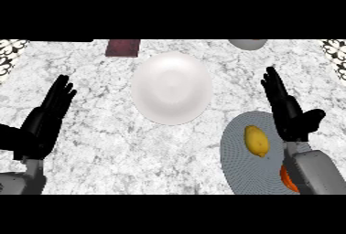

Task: Pick the squash from the placemat and place it in the plate

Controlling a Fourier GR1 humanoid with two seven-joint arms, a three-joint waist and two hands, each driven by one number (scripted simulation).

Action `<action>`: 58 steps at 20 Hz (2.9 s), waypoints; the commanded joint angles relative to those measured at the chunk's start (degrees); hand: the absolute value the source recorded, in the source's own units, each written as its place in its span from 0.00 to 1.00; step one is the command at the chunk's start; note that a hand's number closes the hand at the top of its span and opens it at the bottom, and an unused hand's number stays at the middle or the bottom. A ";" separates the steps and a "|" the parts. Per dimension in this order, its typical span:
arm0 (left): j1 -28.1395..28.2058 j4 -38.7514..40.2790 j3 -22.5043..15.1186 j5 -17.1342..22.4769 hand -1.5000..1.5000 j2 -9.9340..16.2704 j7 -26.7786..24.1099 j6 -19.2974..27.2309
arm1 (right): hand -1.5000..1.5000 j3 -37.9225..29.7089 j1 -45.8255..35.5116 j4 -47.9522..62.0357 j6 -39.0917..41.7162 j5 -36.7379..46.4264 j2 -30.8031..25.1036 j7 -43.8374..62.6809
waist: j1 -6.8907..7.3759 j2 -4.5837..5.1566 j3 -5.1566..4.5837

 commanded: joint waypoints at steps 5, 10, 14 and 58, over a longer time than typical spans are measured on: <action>-6.78 0.02 1.74 -3.46 0.50 3.77 -2.08 -1.74 | 1.00 14.00 -1.46 -8.61 14.62 2.24 1.66 -3.78 | -0.38 -0.78 1.26; -5.59 0.13 1.67 -3.25 0.50 4.26 -0.91 -2.14 | 1.00 21.35 3.98 -6.86 -1.76 31.03 -10.04 2.37 | -2.53 -1.40 1.02; -8.56 -0.85 0.89 -4.62 0.50 2.60 1.85 -0.12 | 0.00 16.90 18.10 -11.14 -9.02 20.16 -0.37 -9.93 | -2.38 -0.76 1.37; -10.60 4.95 7.52 -7.32 0.50 -1.21 -1.63 -9.79 | 0.00 8.70 18.16 -30.01 30.89 36.97 -28.38 47.27 | -0.35 -0.51 1.26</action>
